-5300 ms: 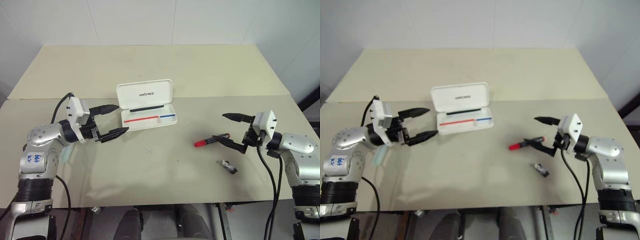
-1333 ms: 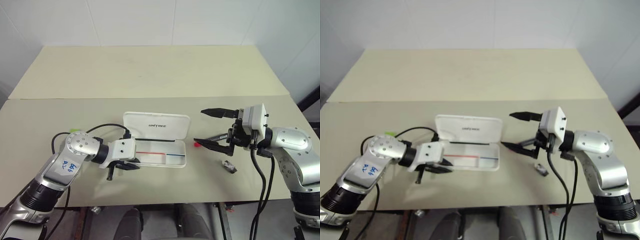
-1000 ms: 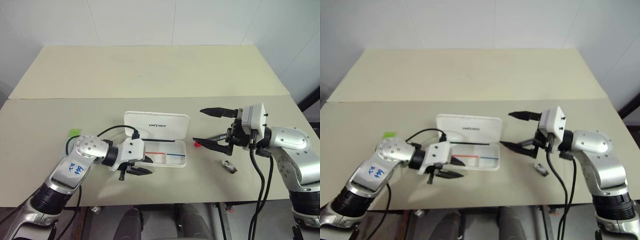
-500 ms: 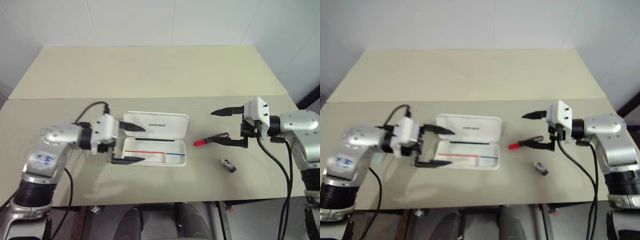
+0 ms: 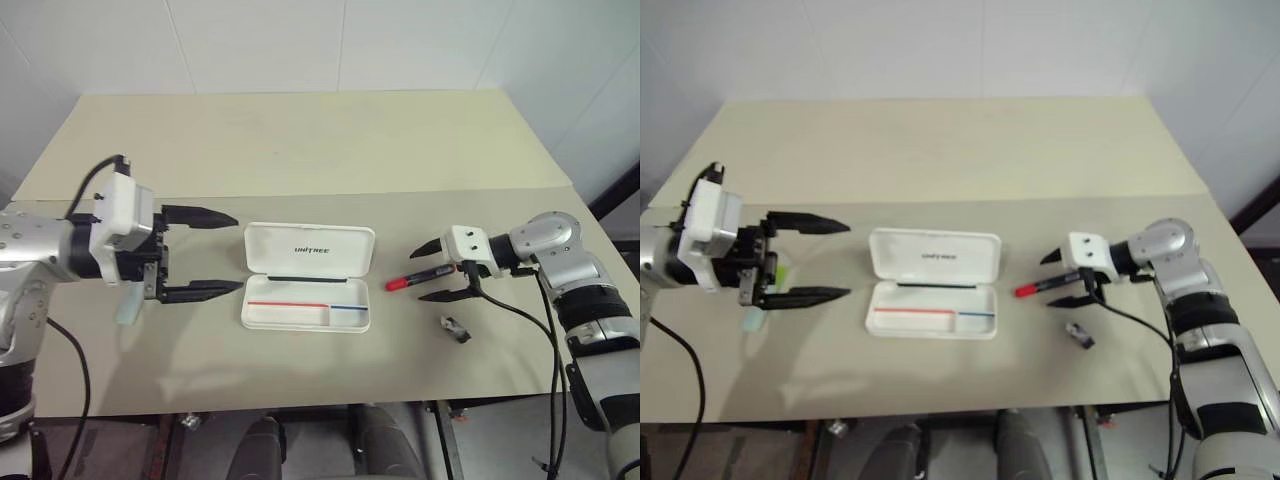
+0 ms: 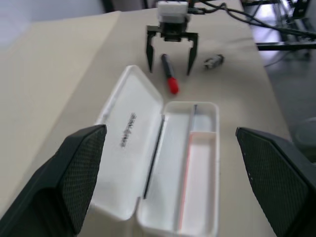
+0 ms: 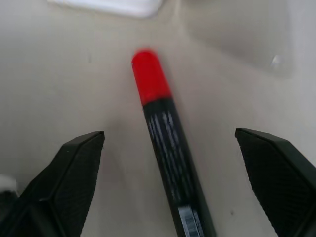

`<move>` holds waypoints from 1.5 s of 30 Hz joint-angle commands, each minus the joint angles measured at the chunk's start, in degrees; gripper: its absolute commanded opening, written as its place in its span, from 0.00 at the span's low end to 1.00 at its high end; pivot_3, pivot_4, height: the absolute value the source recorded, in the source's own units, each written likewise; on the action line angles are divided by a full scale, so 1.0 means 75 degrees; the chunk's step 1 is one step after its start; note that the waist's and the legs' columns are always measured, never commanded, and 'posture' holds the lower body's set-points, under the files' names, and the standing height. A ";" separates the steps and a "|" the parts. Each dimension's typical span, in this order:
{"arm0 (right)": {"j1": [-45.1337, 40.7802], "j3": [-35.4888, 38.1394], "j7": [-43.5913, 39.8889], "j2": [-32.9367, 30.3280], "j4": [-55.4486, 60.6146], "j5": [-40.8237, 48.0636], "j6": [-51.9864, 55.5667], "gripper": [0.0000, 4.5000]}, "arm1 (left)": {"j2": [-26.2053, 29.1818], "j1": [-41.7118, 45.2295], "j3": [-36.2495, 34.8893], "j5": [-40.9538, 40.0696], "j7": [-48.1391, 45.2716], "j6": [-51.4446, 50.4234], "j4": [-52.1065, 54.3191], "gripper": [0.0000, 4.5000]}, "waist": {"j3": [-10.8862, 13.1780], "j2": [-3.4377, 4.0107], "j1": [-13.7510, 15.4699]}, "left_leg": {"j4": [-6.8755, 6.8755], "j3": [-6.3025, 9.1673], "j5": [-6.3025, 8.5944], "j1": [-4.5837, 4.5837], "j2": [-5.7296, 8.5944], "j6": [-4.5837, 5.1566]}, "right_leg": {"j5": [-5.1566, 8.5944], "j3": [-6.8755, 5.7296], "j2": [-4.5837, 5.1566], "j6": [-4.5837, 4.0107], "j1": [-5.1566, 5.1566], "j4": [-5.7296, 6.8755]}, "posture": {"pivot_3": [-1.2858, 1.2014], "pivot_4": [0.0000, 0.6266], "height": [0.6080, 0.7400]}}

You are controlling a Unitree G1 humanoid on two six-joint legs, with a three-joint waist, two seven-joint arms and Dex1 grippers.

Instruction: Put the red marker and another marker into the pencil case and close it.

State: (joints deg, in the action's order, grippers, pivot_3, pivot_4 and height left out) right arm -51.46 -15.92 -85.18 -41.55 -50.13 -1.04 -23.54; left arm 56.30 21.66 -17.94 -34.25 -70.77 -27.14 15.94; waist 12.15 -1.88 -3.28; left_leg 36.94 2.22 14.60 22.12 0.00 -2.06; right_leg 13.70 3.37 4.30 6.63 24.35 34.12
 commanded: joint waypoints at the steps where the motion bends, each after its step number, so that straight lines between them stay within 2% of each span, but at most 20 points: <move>1: -0.0458 -0.0072 0.0074 0.0007 -0.0680 -0.0426 -0.0663 0.86 | 0.0281 -0.0196 -0.0509 0.0006 0.0000 0.0160 -0.0093 1.00 | 0.0000 0.0001 -0.0016 | -0.0001 0.0001 0.0000 -0.0002 0.0000 0.0000 | 0.0000 -0.0001 0.0000 0.0000 0.0000 0.0001 | 0.52 0.24 1.00; 2: -0.0560 -0.0077 0.0048 0.0025 -0.0821 -0.0486 -0.0770 0.80 | 0.0323 -0.0300 -0.0602 0.0048 -0.0023 0.0244 -0.0139 1.00 | 0.0000 0.0001 -0.0024 | -0.0001 0.0000 0.0000 -0.0002 0.0000 -0.0001 | 0.0000 -0.0001 0.0000 0.0001 0.0000 0.0001 | 0.52 0.24 1.00; 7: -0.0813 0.0000 -0.0001 0.0068 -0.1233 -0.0639 -0.1132 0.38 | 0.0355 -0.0515 -0.0657 0.0131 -0.0009 0.0446 -0.0225 1.00 | 0.0001 0.0001 -0.0029 | 0.0000 0.0001 0.0001 -0.0002 -0.0001 -0.0002 | -0.0001 0.0000 0.0000 0.0001 0.0000 0.0003 | 0.52 0.24 1.00; 10: -0.0800 0.0085 -0.0061 0.0041 -0.1231 -0.0602 -0.1160 0.16 | 0.0308 -0.0505 -0.0507 0.0179 -0.0019 0.0565 -0.0283 1.00 | 0.0001 0.0002 -0.0028 | 0.0003 0.0000 0.0001 -0.0003 0.0000 -0.0003 | -0.0001 0.0001 0.0000 0.0001 0.0000 0.0010 | 0.52 0.24 1.00; 11: -0.0781 0.0118 -0.0094 0.0033 -0.1201 -0.0563 -0.1148 0.13 | 0.0297 -0.0468 -0.0432 0.0191 -0.0027 0.0598 -0.0321 1.00 | 0.0001 0.0003 -0.0028 | 0.0003 0.0001 0.0001 -0.0004 -0.0001 -0.0003 | -0.0001 0.0001 0.0000 0.0001 0.0000 0.0010 | 0.52 0.24 1.00; 17: -0.0620 0.0492 -0.0411 -0.0014 -0.0844 -0.0074 -0.0661 0.13 | 0.0205 -0.0186 0.0082 0.0343 -0.0131 0.0934 -0.0677 1.00 | 0.0004 0.0007 -0.0023 | 0.0001 0.0001 0.0001 -0.0005 -0.0001 -0.0003 | -0.0002 0.0000 -0.0001 0.0003 0.0001 0.0017 | 0.52 0.24 1.00; 21: -0.0237 0.0858 -0.0925 -0.0361 0.0599 0.0885 0.0596 0.13 | 0.0161 -0.0052 0.0534 0.0635 -0.0379 0.1397 -0.1045 1.00 | 0.0016 0.0027 -0.0014 | 0.0001 0.0002 0.0003 -0.0005 0.0000 -0.0006 | -0.0010 0.0002 0.0000 0.0019 0.0003 0.0026 | 0.52 0.24 1.00; 23: 0.0181 0.0817 -0.0976 -0.0752 0.1748 0.1401 0.1362 0.13 | 0.0159 -0.0054 0.0657 0.0750 -0.0483 0.1623 -0.1238 1.00 | 0.0018 0.0030 0.0002 | -0.0001 0.0002 0.0004 -0.0004 0.0001 -0.0009 | -0.0018 0.0002 0.0000 0.0032 0.0012 0.0039 | 0.52 0.24 1.00; 27: 0.1630 0.0933 -0.0912 -0.1940 0.5303 0.2877 0.3867 0.13 | 0.0144 -0.0128 0.0878 0.1068 -0.0750 0.2179 -0.1741 1.00 | 0.0020 0.0034 0.0058 | -0.0016 0.0017 0.0010 -0.0001 -0.0001 -0.0015 | -0.0020 -0.0006 0.0000 0.0060 0.0028 0.0062 | 0.52 0.24 1.00; 31: 0.2569 0.1265 -0.0180 -0.2507 0.7813 0.3945 0.5887 0.13 | -0.0004 -0.0022 0.1037 0.1175 -0.0802 0.2439 -0.2094 1.00 | 0.0020 0.0034 0.0039 | -0.0008 0.0018 0.0022 -0.0002 -0.0004 -0.0023 | 0.0006 -0.0008 0.0000 0.0037 0.0029 0.0066 | 0.52 0.24 1.00; 36: 0.2623 0.1219 0.1220 -0.2193 0.9712 0.4646 0.8032 0.13 | -0.0112 0.0129 0.1266 0.1294 -0.0921 0.2678 -0.2440 1.00 | 0.0018 0.0030 0.0035 | 0.0016 0.0003 0.0021 0.0000 -0.0008 -0.0022 | 0.0037 0.0000 0.0000 -0.0018 0.0023 0.0048 | 0.52 0.24 1.00; 40: 0.2458 0.0839 0.1763 -0.1822 0.9963 0.4334 0.8405 0.13 | -0.0138 0.0211 0.1366 0.1356 -0.0986 0.2721 -0.2468 1.00 | 0.0016 0.0027 0.0048 | 0.0022 0.0002 0.0016 0.0007 -0.0008 -0.0015 | 0.0030 0.0000 0.0001 -0.0035 0.0015 0.0021 | 0.52 0.24 1.00; 45: 0.1885 -0.0171 0.2439 -0.0963 0.9791 0.3471 0.8540 0.13 | 0.0131 -0.0078 0.1117 0.1376 -0.1159 0.2845 -0.2548 1.00 | 0.0016 0.0026 0.0028 | 0.0007 -0.0005 0.0016 0.0015 -0.0009 -0.0014 | 0.0025 0.0001 0.0004 -0.0033 0.0022 0.0000 | 0.52 0.24 1.00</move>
State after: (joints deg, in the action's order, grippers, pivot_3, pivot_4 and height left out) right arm -35.59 -16.38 -68.28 -49.46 22.67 26.91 40.43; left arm 55.54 21.65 -7.67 -24.18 -78.93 -6.66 -3.13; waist 12.27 -1.68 -3.07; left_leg 36.96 2.19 14.73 22.26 -0.07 -2.17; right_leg 13.86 3.38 4.33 6.42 24.55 34.13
